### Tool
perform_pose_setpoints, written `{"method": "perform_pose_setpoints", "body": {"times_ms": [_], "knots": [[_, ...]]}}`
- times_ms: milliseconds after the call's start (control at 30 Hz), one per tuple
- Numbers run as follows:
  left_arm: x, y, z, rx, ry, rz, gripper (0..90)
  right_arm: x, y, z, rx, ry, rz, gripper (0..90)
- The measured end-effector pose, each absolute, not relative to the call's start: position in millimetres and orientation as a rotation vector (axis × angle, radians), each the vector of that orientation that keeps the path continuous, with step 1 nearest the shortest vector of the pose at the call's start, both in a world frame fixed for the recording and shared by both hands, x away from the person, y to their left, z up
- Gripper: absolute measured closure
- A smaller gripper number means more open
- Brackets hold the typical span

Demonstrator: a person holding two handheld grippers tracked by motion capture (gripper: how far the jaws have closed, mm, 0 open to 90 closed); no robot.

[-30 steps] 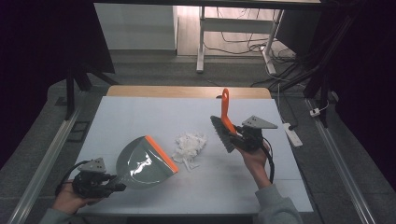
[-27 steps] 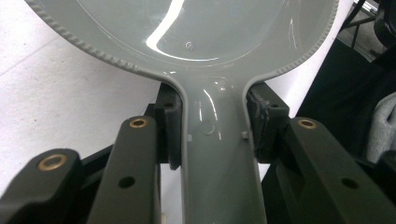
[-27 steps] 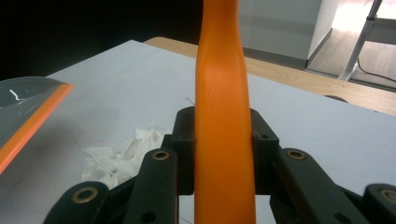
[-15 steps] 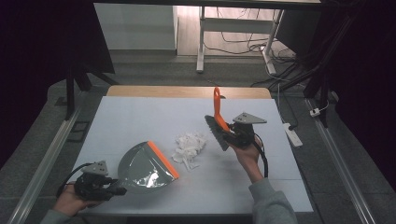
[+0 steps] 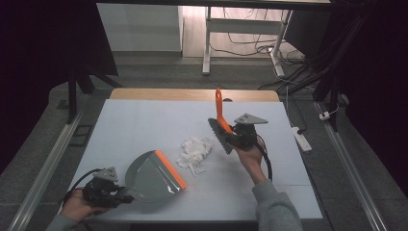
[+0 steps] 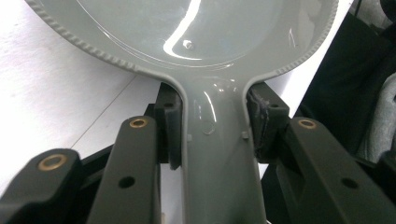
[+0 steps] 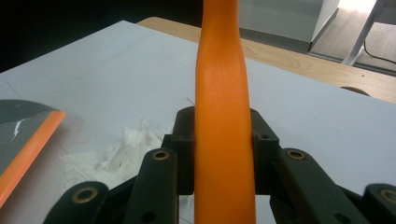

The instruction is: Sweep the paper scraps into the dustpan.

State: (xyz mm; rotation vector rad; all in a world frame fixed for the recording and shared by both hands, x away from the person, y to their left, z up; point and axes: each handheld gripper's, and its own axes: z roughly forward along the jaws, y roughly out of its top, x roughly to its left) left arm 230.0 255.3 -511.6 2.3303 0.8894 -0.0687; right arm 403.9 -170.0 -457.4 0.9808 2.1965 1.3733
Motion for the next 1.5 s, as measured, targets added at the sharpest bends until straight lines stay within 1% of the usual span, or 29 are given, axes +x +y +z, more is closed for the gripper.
{"method": "perform_pose_setpoints", "body": {"times_ms": [400, 1033, 1500], "knots": [[235.3, 238.9, -515.3, 2.367, 0.844, -0.101, 60.9, 416.0, -158.5, -460.2, 1.007, 2.212, 1.333, 70.0], [244.2, 234.4, -519.3, 2.363, 0.868, -0.132, 60.9, 434.8, -150.7, -470.8, 1.054, 2.243, 1.249, 70.0], [249.6, 227.3, -520.2, 2.381, 0.854, -0.139, 61.0, 445.5, -140.6, -479.4, 1.078, 2.278, 1.182, 70.1]]}}
